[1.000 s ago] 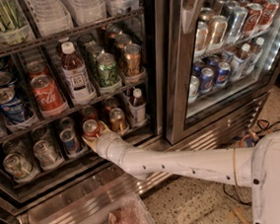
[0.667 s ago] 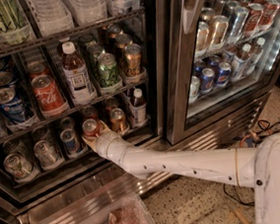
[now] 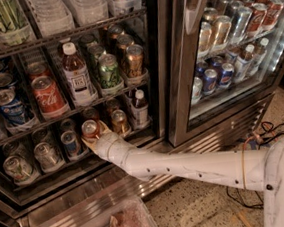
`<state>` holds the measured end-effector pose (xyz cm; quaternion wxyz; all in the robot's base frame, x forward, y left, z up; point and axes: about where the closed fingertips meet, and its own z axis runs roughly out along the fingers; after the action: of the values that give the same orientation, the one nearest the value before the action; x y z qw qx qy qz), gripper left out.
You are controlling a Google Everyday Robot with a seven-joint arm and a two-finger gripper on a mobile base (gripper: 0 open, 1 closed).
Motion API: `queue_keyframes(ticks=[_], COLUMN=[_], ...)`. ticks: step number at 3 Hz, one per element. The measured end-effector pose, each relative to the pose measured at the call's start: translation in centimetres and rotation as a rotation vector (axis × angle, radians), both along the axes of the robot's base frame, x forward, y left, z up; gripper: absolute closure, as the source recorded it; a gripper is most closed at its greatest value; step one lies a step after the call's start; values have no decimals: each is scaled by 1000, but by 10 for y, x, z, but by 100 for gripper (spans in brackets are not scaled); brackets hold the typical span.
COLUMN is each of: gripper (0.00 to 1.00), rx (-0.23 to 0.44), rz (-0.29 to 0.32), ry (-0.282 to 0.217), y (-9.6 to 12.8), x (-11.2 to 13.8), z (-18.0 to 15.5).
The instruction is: Pick coke can from bottom shelf of fridge
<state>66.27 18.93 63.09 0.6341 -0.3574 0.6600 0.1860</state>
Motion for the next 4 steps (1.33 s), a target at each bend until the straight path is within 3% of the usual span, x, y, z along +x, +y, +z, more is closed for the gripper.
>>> queue_keyframes(ticks=[4], gripper=[100], rx=[-35], rz=[87], ry=[-62], y=[-9], x=[-54], z=[27])
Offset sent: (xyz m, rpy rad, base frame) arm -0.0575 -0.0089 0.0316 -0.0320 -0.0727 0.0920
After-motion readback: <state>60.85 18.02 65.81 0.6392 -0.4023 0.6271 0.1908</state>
